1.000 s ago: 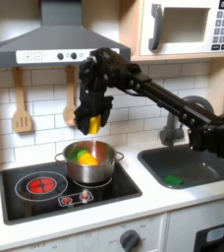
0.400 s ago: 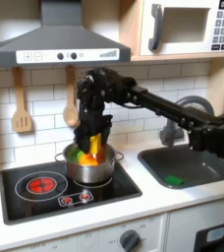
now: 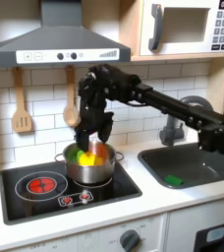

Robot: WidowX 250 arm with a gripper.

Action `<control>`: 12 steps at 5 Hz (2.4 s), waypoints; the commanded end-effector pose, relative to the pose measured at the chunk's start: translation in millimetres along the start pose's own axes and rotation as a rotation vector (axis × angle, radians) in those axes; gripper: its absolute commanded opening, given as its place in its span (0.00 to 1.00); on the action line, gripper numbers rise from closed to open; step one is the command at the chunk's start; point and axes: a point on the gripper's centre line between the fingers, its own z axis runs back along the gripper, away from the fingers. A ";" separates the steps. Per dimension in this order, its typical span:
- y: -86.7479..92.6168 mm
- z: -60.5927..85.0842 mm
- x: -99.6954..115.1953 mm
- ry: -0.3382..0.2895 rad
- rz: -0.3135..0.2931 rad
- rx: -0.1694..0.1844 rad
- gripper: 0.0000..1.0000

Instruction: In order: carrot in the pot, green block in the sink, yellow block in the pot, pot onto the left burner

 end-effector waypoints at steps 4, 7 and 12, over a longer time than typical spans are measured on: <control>30.4 -0.5 -4.3 0.019 0.110 -0.004 1.00; 43.0 -27.0 -4.2 0.097 0.127 0.015 1.00; 65.8 -38.1 9.5 0.126 0.148 0.055 1.00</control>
